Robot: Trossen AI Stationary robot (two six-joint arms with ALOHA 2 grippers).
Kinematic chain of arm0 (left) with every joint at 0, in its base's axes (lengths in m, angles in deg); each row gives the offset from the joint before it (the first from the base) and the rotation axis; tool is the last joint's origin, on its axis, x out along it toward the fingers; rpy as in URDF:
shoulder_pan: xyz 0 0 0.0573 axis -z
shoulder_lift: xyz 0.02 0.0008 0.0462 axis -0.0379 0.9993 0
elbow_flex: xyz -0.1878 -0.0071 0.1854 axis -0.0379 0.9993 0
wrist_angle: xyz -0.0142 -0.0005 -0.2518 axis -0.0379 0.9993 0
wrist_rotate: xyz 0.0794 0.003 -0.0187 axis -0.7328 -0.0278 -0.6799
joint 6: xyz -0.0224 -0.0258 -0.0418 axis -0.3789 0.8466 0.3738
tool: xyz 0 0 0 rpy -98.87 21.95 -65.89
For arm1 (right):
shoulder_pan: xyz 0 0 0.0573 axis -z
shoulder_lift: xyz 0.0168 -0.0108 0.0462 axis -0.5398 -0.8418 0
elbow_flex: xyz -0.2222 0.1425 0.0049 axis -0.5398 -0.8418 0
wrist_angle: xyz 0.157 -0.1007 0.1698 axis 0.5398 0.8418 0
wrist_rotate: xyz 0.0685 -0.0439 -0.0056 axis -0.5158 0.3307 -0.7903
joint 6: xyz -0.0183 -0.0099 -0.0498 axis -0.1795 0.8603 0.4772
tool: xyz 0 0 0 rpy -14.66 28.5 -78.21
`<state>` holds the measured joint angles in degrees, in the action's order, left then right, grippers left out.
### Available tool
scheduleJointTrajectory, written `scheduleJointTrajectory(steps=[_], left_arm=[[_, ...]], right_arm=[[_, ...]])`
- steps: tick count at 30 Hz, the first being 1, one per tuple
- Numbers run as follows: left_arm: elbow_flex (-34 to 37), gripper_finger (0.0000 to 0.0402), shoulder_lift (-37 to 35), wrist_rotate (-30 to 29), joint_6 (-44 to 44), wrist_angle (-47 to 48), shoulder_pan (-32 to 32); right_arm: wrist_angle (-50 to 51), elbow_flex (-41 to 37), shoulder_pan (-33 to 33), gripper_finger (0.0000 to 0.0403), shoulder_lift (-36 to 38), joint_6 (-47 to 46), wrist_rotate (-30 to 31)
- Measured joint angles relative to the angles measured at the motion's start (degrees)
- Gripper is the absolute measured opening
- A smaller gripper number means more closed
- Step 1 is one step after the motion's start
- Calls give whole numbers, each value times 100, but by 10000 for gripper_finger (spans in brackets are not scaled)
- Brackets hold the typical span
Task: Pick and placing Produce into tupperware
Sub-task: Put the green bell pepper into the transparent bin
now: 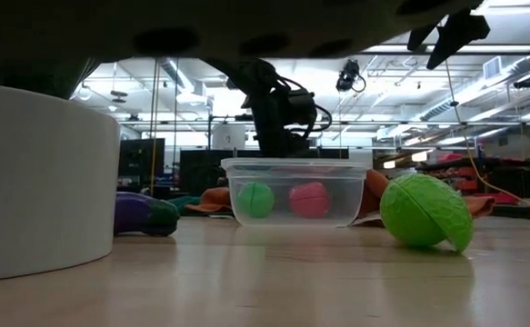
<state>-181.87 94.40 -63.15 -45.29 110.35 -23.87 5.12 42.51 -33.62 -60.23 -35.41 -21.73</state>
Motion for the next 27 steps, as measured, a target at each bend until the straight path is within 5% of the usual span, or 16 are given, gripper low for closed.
scheduleJointTrajectory(steps=[27], left_arm=[[-20,286,-228,140,2,323,-9]], right_arm=[[6,0,0,274,-2,-20,0]])
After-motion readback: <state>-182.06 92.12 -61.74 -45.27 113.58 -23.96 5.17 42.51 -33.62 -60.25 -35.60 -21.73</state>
